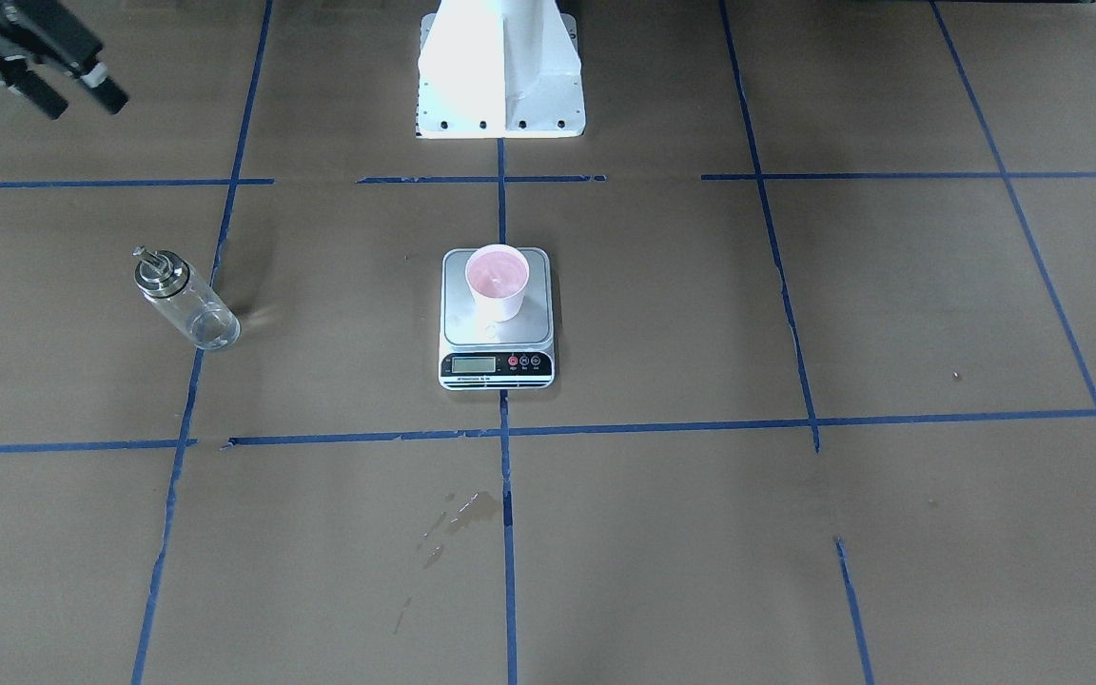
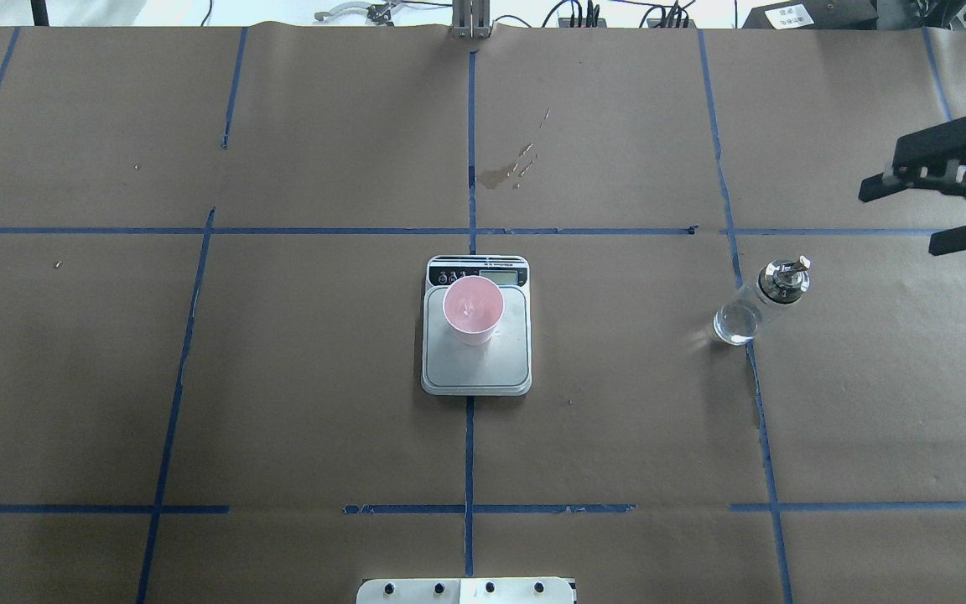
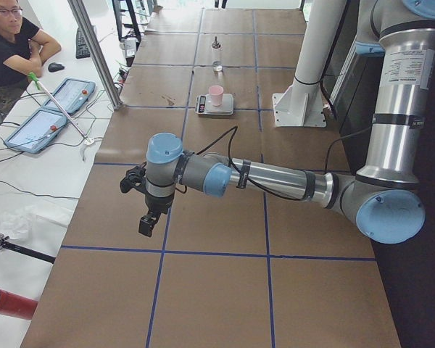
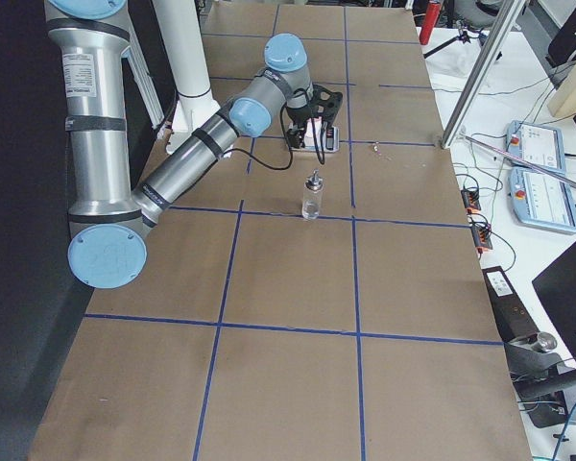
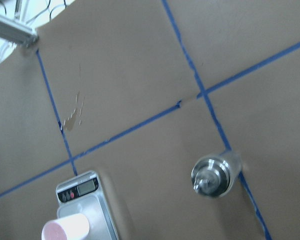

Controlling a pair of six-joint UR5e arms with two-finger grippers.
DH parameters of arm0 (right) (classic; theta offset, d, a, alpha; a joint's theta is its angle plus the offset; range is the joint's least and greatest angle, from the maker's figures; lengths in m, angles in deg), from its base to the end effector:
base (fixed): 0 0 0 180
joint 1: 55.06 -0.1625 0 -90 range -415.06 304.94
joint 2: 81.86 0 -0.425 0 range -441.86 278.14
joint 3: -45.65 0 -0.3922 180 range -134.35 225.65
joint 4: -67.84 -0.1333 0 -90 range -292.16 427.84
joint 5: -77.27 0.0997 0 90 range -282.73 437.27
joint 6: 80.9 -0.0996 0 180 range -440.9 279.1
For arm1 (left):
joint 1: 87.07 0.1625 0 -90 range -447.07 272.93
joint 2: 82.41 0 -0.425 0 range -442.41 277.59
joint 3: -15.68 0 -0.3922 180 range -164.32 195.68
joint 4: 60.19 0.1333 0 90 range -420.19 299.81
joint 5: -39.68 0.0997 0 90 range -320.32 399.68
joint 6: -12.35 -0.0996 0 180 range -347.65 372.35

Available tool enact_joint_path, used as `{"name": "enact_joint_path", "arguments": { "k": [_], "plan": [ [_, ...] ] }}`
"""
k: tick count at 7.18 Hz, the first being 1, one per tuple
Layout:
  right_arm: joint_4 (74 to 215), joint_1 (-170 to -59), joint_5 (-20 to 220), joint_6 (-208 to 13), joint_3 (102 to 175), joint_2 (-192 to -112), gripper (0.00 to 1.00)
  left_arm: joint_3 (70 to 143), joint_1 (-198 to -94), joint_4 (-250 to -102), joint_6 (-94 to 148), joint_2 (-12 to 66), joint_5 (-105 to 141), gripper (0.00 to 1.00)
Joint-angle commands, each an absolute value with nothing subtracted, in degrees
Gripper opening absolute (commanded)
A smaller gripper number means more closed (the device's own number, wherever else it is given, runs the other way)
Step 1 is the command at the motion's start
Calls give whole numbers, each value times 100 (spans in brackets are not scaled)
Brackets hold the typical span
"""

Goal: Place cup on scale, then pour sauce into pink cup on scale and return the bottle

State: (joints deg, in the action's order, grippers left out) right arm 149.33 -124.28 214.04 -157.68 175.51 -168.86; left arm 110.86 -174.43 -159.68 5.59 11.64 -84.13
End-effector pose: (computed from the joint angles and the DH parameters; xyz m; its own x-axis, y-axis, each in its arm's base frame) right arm -0.0941 -0.4191 0.2848 0.3159 0.3909 0.8645 -0.3762 0.8881 -0.2642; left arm -0.0530 -0.5411 0.5699 0.8109 0.3265 -0.4856 -0.1401 0.9140 0.3807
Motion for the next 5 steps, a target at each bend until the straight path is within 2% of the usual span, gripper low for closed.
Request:
{"name": "enact_joint_path", "arguments": {
  "k": [1, 5],
  "plan": [
    [14931, -13578, 21420, -14576, 16479, -16798, 100, 11104, -17443, -15968, 567, 1163, -8425, 100],
    [14949, -14398, 21438, -9782, 14800, -17500, 100, 11157, -17443, -15950, 567, 1163, -8425, 100]
  ]
}}
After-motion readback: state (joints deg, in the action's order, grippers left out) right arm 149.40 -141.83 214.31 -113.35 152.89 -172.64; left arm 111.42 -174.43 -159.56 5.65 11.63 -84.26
